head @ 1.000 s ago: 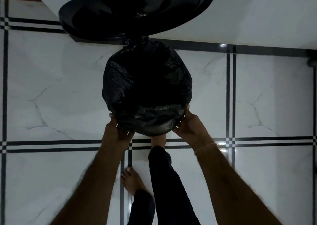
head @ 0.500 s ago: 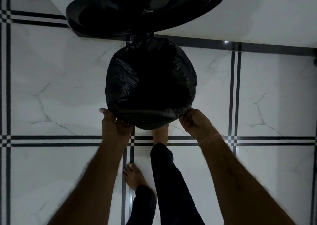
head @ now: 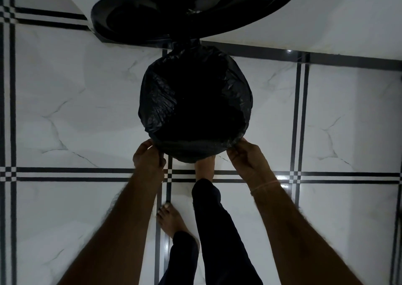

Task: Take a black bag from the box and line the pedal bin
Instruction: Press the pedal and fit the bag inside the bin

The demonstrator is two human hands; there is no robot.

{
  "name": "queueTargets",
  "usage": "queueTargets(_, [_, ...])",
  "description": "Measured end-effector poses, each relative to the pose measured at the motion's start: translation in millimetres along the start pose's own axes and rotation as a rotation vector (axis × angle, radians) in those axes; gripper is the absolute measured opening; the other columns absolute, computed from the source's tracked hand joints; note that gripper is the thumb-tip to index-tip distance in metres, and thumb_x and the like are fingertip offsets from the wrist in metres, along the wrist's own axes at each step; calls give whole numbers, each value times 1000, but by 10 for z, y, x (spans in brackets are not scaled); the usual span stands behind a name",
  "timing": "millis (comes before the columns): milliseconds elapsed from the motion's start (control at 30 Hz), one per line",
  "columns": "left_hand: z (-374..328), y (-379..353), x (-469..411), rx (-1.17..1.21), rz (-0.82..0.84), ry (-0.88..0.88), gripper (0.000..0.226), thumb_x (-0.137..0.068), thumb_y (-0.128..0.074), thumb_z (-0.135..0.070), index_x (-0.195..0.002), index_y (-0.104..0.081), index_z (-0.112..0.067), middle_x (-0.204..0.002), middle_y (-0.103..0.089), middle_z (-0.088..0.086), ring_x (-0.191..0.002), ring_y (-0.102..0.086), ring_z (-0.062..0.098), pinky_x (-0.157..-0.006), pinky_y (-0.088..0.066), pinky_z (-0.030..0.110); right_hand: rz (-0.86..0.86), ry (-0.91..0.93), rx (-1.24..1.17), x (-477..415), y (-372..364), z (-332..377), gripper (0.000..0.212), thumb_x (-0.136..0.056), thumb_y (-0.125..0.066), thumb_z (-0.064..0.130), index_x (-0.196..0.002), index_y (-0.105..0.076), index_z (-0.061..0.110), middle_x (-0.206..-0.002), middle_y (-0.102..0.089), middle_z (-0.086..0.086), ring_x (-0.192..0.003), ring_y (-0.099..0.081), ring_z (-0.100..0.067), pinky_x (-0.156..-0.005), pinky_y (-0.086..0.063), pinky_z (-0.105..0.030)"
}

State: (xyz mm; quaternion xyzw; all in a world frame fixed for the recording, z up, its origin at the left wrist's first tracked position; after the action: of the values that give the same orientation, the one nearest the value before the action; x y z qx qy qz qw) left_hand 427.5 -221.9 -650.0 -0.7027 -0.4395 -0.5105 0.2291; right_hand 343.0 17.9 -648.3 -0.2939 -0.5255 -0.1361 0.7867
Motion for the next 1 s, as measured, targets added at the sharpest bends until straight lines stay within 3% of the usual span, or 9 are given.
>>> queueTargets(67, [-12,-27,24,2,-24,-14,24,-96,-58,5,-97,-69,-16,-77,-63,5,-63,-50,14,-55,-43,24,12,-30,14,73,-23,-3,24,-103,-49,13,-111,-68,-1,-106,-74,-18,-100,-73,-29,-91,-61,-39])
queueTargets(167, [-66,-71,30,58,-73,7,21,-98,-57,3,-101,-68,-15,-85,-66,2,-71,-60,13,-57,-55,22,-23,-96,91,125,-28,16,55,-101,-51,49,-126,-64,2,-120,-72,-16,-120,-65,-30,-99,-55,-43])
queueTargets(233, [-120,-105,20,85,-17,31,19,-102,-53,-2,-98,-65,-15,-91,-66,2,-81,-63,13,-54,-58,21,-25,-96,87,126,-48,54,60,-99,-53,53,-127,-63,1,-120,-73,-16,-123,-63,-30,-97,-58,-42])
queueTargets(367, [-244,-79,53,183,75,32,22,-99,-58,-1,-117,-68,-9,-102,-73,7,-90,-70,20,-62,-63,26,1,-12,84,89,-137,204,59,-101,-52,49,-130,-62,-1,-112,-75,-16,-110,-70,-28,-94,-60,-36])
queueTargets(467, [-360,-51,101,125,90,-32,17,-102,-53,-6,-102,-69,-13,-96,-72,3,-94,-70,20,-64,-62,22,5,95,230,9,-178,345,60,-100,-53,52,-138,-60,6,-126,-71,-15,-123,-65,-29,-105,-53,-41])
queueTargets(567, [-444,-78,153,121,90,-95,19,-103,-59,-31,-98,-70,-16,-102,-75,3,-101,-73,20,-79,-63,30,27,158,370,-67,-239,491,63,-95,-59,55,-141,-58,11,-134,-68,-11,-127,-63,-29,-109,-49,-45])
queueTargets(733, [-498,-90,96,87,37,-59,22,-94,-71,-39,-103,-73,-18,-114,-74,4,-106,-72,21,-88,-61,36,-61,106,256,-207,-304,572,49,-96,-64,34,-132,-61,0,-127,-71,-16,-120,-66,-33,-100,-56,-42])
queueTargets(900, [-513,-93,61,-52,-66,-162,22,-100,-67,-26,-79,-63,-20,-78,-61,-4,-65,-53,8,-54,-44,19,-207,127,353,-276,-265,578,7,-98,-61,5,-98,-67,6,-78,-74,-7,-73,-70,-18,-59,-61,-25])
queueTargets(1000, [-516,-66,32,-30,-125,-193,21,-93,-74,-14,-74,-66,-14,-72,-65,-1,-56,-52,11,-43,-45,16,-188,223,430,-223,-284,628,22,-97,-53,-5,-86,-65,10,-78,-69,-5,-70,-66,-15,-62,-59,-22])
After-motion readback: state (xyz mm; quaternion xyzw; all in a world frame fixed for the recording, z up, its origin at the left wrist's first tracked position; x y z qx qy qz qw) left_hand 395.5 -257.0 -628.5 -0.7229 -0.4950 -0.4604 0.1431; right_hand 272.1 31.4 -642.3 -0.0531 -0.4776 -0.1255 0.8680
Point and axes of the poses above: each hand's wrist, its own x-axis away from the middle knuckle, its own y-axis out of the back of the hand, z = x × y, the point moved 3 cm from there along -x, towards the middle knuckle
